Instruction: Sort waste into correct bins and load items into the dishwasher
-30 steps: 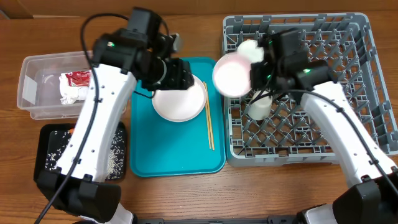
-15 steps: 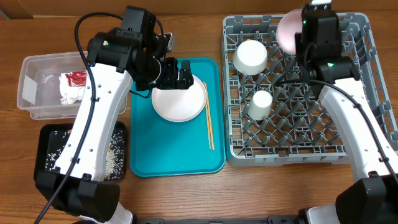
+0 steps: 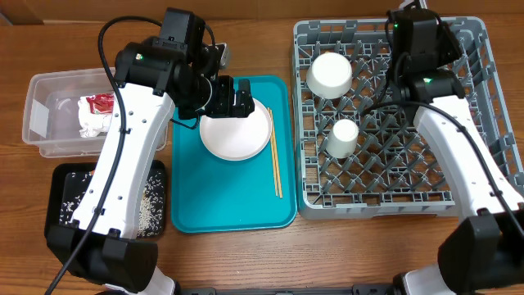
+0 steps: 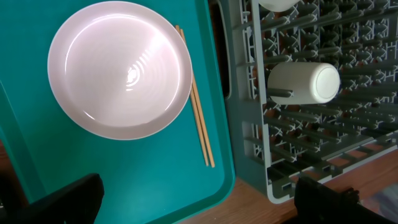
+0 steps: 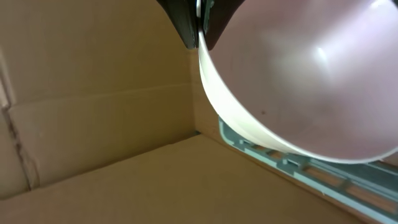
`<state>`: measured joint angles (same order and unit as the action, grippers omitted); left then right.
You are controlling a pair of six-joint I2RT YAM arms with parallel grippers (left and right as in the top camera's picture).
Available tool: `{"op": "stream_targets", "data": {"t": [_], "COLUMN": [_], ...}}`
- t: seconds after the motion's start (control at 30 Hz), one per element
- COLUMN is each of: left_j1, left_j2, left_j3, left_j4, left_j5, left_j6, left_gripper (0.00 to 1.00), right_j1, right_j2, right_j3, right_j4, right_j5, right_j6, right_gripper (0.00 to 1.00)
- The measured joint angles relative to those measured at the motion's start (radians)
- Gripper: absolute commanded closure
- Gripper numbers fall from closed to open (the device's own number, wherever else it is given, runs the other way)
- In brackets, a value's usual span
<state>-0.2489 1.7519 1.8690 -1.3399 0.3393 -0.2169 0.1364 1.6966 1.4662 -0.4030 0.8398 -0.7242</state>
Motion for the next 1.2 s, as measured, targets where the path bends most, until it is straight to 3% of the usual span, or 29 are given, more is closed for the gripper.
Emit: {"op": "stream_targets", "data": {"t": [0.5,1.2], "left_j1": [0.0,0.0], "left_j2": [0.0,0.0], "left_j3": [0.0,0.0], "left_j4": [0.0,0.0], "left_j5": [0.0,0.0], "left_j6": [0.0,0.0], "left_gripper": [0.0,0.0], "right_j1": [-0.003,-0.012], "right_j2": [0.137,0.246], "right_j3": [0.0,0.0], "right_j4": [0.085,0.076], "right_j5": [0.115,0.171], "right_j6": [-0.415,-0.537], "right_gripper": [0.96,0.96]}}
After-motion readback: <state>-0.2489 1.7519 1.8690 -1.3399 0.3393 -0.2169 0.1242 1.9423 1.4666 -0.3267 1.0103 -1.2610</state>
